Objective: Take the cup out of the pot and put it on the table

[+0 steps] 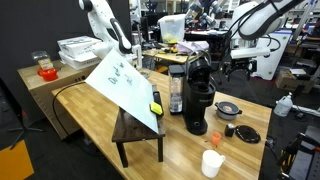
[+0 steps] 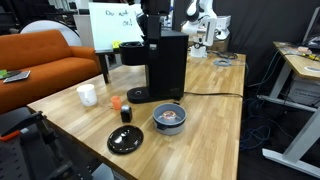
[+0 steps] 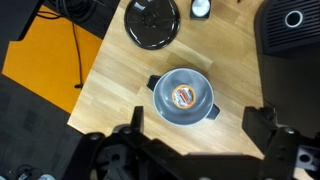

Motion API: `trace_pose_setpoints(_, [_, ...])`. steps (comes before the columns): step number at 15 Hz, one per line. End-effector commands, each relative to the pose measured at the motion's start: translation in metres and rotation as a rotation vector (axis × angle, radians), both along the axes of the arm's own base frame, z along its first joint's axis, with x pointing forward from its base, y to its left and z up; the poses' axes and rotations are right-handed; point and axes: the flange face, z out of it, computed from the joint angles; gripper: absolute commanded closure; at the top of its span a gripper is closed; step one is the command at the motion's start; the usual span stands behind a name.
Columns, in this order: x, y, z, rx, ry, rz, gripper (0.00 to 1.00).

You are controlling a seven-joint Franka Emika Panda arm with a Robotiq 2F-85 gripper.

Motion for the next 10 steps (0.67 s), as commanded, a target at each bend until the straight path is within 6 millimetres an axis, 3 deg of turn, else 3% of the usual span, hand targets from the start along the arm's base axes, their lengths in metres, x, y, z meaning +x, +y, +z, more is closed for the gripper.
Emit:
trace_pose_setpoints(1, [0.0005,0.0003,-0.0008,0.001,0.003,0.001,0.00])
trace_pose_setpoints(10, [0.0012,0.0082,0.0067,0.033,-0.026,0.015,0.00])
